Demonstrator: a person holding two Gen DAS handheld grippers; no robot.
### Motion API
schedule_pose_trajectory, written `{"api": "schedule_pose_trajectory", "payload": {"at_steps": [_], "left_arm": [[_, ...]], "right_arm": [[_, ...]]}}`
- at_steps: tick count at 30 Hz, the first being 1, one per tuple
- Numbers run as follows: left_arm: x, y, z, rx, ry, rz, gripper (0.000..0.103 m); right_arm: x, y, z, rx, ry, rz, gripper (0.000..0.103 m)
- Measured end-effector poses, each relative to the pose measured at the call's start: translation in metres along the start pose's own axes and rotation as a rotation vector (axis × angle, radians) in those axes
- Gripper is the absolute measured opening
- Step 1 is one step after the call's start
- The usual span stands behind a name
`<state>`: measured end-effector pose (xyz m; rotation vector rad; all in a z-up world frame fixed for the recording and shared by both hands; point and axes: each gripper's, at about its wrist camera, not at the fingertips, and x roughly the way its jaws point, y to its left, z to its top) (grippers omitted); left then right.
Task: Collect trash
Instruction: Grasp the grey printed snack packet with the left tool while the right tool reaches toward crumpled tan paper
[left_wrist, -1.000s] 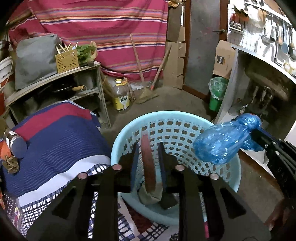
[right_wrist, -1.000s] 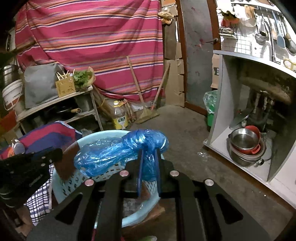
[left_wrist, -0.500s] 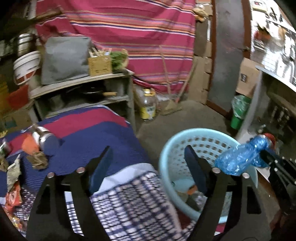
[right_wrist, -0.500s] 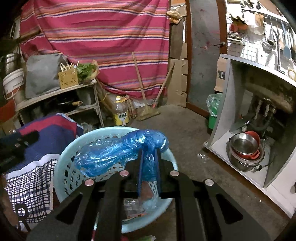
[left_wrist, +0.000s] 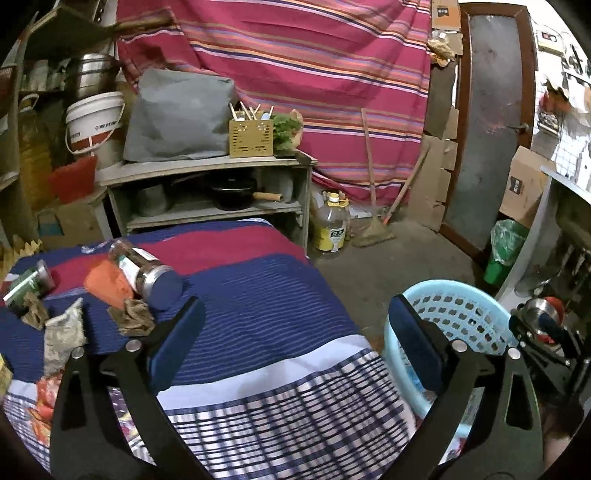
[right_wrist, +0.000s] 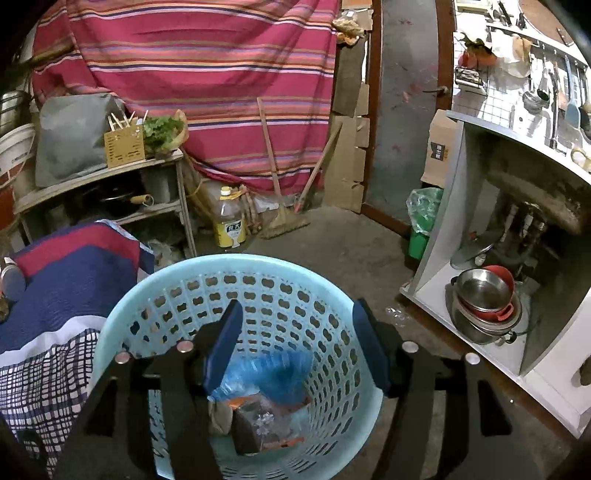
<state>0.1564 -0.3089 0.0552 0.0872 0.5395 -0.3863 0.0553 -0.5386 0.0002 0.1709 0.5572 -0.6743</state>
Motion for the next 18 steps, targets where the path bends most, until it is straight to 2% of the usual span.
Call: {"api": "schedule_pose_trajectory", "payload": {"at_steps": [2,4,6,9,18], "left_arm": [[-0.005,0.003,-0.001,0.032,-0.013,0.028,0.097],[-0.012,0.014,-0.004,0.067,-0.018,0.049,0.097],[-0.016,0.027,-0.006,0.076,-0.013,0.064,0.097],[-0.022,0.053,-0.008,0.063,-0.004,0.105,0.097],[-0.037,0.145,-0.015,-0.001,0.036,0.248,0.097]], "right_arm": [[-0.006,0.004,0.0,0.004,-0.011,0.015,0.064],[-0.016,0.014,0.001,0.002,-0.031,0.03,0.07],[-0.022,0.026,0.001,-0.012,-0.04,0.057,0.071],[-0.036,0.053,0.002,-0.052,-0.055,0.102,0.072],[-0.083,0.139,-0.003,-0.16,-0.106,0.242,0.086]]}}
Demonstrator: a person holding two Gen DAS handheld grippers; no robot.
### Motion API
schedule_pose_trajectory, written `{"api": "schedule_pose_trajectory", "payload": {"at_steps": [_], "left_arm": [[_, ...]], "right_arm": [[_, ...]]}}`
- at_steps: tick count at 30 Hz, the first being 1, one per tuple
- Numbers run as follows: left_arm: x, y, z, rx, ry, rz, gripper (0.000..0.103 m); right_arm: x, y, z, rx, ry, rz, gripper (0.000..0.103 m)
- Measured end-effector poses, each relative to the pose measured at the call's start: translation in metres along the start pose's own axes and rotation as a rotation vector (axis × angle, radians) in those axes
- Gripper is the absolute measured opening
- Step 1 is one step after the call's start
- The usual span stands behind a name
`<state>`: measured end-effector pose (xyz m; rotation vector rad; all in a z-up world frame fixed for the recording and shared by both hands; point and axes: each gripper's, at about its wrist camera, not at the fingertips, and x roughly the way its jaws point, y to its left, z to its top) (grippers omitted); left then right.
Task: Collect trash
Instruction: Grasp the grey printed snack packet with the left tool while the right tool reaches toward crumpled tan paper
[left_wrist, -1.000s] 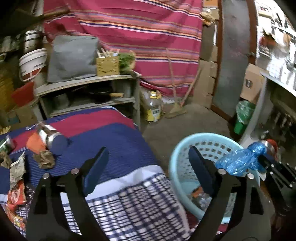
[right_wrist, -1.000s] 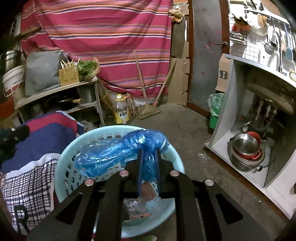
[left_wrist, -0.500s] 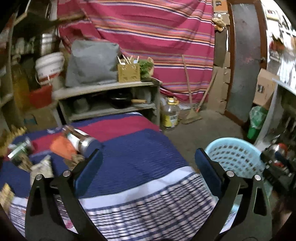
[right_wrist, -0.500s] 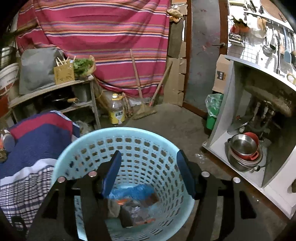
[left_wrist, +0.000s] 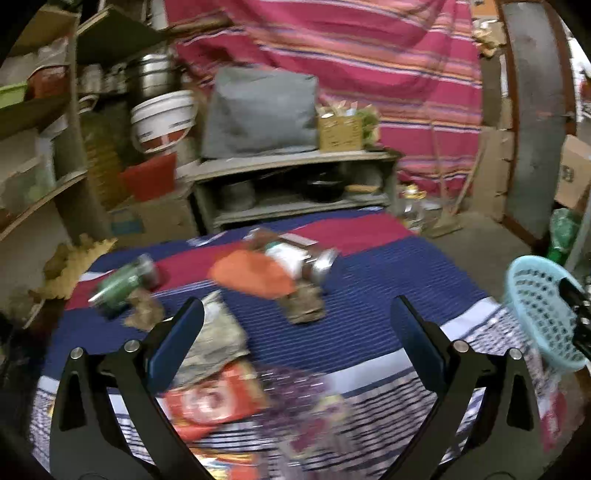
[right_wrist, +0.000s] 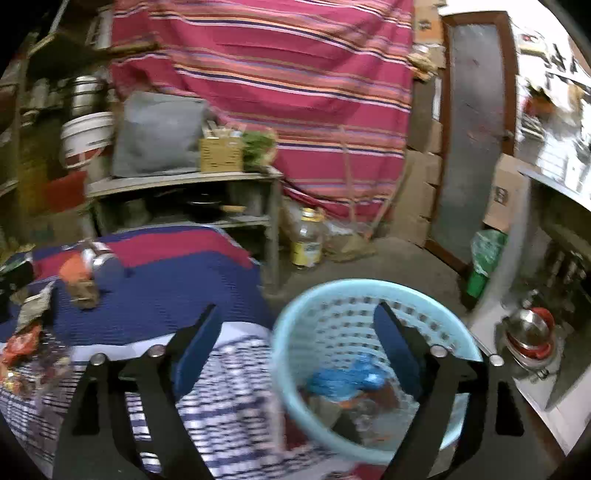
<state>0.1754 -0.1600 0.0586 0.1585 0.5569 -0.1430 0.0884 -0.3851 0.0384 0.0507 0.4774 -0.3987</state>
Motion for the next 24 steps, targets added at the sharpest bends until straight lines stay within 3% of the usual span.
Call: {"api": "schedule_pose_trajectory", "payload": {"at_steps": [11,16,20,24], "left_arm": [[0.037,0.08,-0.018,-0.081,0.105,0.055,0.097],[0.061,0.098,-0.034,-0.097,0.176,0.042,0.097],[0.074,0.1,-0.046,-0.075,0.228,-0.024,0.097],[0.082,0.092,-0.053,-0.007,0.233,0.004,0.097]], "right_arm": [[0.02,0.093,0.01,-0.074,0.037,0.131,0.088],[0.045,0.109,0.005,-0.05,0.079,0.187,0.088],[0.061,0.111,-0.003,-0.033,0.12,0.208,0.088],[0.067,0.107,-0.004,-0.009,0.132,0.231,0.088]]}}
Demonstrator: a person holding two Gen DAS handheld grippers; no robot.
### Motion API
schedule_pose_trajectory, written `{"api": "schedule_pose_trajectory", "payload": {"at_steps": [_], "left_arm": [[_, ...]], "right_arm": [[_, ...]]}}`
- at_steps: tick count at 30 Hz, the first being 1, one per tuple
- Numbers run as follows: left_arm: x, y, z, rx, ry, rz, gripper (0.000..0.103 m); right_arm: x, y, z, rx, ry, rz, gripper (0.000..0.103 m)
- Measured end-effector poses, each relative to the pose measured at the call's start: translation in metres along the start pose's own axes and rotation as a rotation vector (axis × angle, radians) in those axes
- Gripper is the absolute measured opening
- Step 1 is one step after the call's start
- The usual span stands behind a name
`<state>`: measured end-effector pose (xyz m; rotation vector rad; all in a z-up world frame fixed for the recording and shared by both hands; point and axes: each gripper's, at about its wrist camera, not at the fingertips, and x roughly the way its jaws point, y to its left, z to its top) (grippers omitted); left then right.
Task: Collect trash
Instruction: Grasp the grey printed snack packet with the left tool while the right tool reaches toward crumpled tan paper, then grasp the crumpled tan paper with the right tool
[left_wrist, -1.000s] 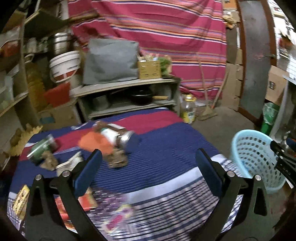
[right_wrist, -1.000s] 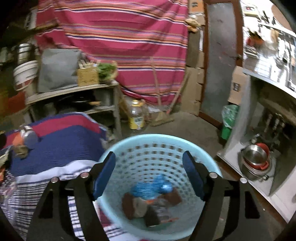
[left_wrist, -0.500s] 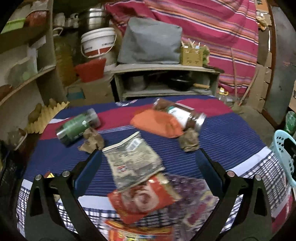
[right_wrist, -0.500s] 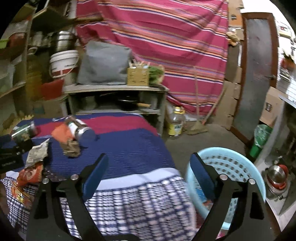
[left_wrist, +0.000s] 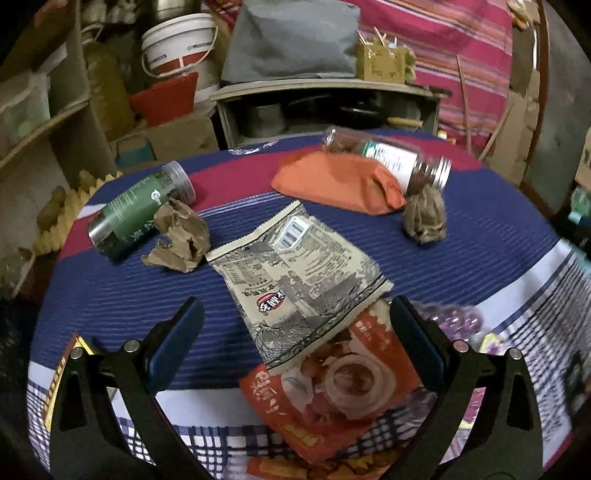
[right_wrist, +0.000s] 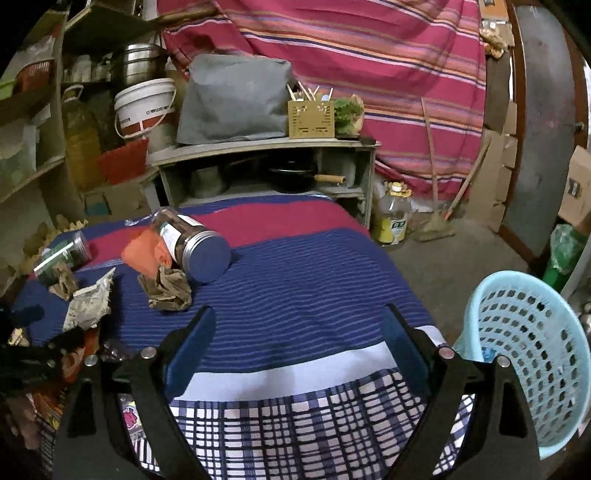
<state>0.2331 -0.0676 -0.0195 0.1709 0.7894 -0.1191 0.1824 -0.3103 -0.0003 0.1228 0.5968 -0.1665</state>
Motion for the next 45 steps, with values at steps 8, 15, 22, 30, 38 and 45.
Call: {"api": "schedule_pose_trajectory", "payload": {"at_steps": [8,15,22,30,38,45], "left_arm": [[0.018,0.0,-0.001,0.011,0.045,-0.006,0.075],[0.014,-0.004,-0.001,0.031,0.038,-0.004,0.047],[0.005,-0.002,0.001,0.03,0.014,0.011,0.02],[-0.022,0.027,0.014,-0.054,-0.055,0.055,0.008],[-0.046,0.037,0.023,-0.038,-0.134,0.074,0.005],[-0.043,0.072,0.031,-0.102,-0.15,0.074,0.005]], "right_arm": [[0.007,-0.007,-0.004,0.041,0.024,0.015,0.088],[0.009,0.002,-0.008,0.014,0.033,0.024,0.088],[0.011,0.017,-0.011,-0.033,0.04,0.038,0.088],[0.014,0.028,-0.013,-0.063,0.047,0.049,0.088],[0.02,0.045,-0.014,-0.102,0.061,0.059,0.088],[0.045,0.074,-0.003,-0.128,0.1,0.107,0.088]]}}
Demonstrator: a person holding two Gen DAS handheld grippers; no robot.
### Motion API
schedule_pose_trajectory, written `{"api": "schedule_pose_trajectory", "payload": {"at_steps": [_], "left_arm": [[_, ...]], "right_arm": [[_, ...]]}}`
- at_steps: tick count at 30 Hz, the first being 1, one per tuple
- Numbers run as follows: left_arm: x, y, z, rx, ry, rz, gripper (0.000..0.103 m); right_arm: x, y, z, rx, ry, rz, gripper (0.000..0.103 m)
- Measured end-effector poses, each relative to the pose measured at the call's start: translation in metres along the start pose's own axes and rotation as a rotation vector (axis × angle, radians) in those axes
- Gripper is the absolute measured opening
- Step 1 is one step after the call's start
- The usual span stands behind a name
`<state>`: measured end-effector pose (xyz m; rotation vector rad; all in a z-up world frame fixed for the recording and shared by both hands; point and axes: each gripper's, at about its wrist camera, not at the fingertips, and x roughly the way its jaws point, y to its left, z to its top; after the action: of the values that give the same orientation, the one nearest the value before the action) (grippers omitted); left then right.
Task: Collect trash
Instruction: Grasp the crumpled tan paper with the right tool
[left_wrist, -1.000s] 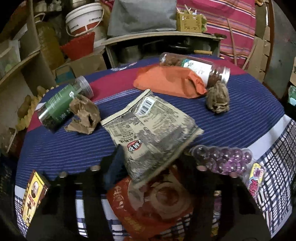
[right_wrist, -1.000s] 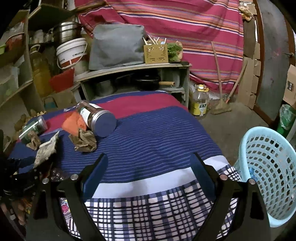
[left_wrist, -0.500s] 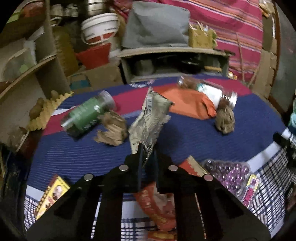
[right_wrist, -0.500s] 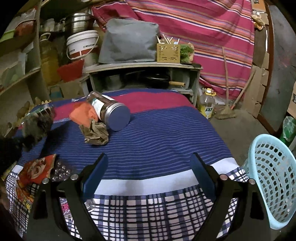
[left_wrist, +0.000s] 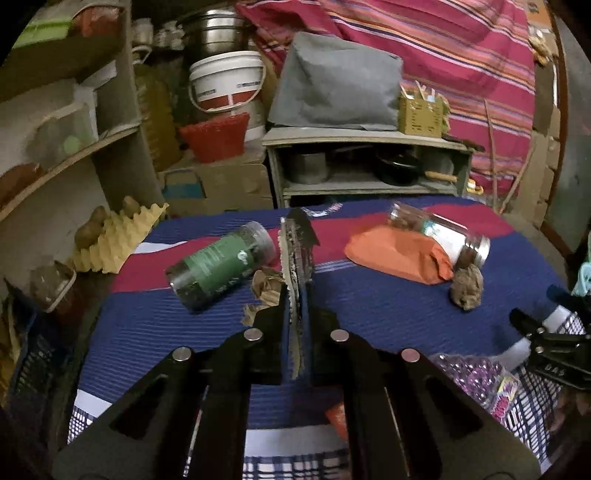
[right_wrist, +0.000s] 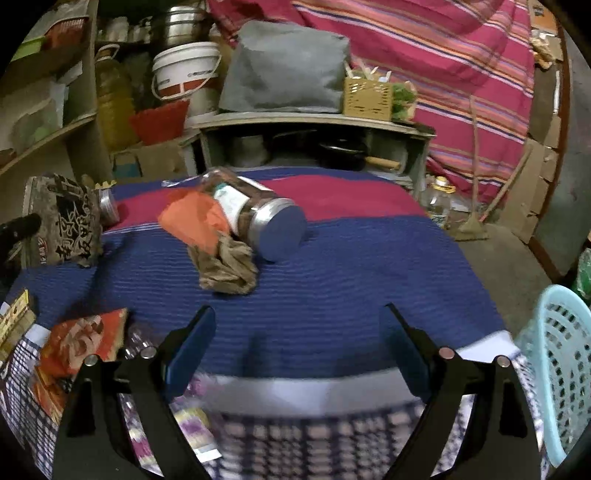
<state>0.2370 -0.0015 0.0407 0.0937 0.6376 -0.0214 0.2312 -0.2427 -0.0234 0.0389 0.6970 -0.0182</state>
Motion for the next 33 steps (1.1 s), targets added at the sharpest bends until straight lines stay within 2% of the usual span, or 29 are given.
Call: {"api": "schedule_pose_trajectory", "payload": {"at_steps": [6,12,15,16,17,25,33], "left_arm": [[0.009,0.025,0.003,-0.043,0.003,0.008,0.005],[0.016,0.033,0.002,-0.071,0.016,0.02,0.005],[0.017,0.031,0.002,-0.072,0.02,0.017,0.005],[0.017,0.03,0.003,-0.069,0.02,0.016,0.005],[0.017,0.03,0.003,-0.066,0.019,0.015,0.005],[0.012,0.024,0.004,-0.06,0.006,0.005,0.005],[-0.005,0.002,0.012,-0.018,-0.045,-0.026,0.004]], "right_arm": [[0.027,0.03,0.016,-0.095,0.032,-0.016,0.088],[0.049,0.052,0.022,-0.185,0.081,-0.04,0.086],[0.058,0.06,0.022,-0.235,0.118,-0.031,0.062],[0.06,0.061,0.021,-0.243,0.13,-0.024,0.051],[0.06,0.062,0.02,-0.25,0.135,-0.015,0.046],[0.041,0.052,0.021,-0.211,0.071,-0.007,0.043],[-0.025,0.003,0.016,-0.087,-0.027,-0.039,0.043]]}}
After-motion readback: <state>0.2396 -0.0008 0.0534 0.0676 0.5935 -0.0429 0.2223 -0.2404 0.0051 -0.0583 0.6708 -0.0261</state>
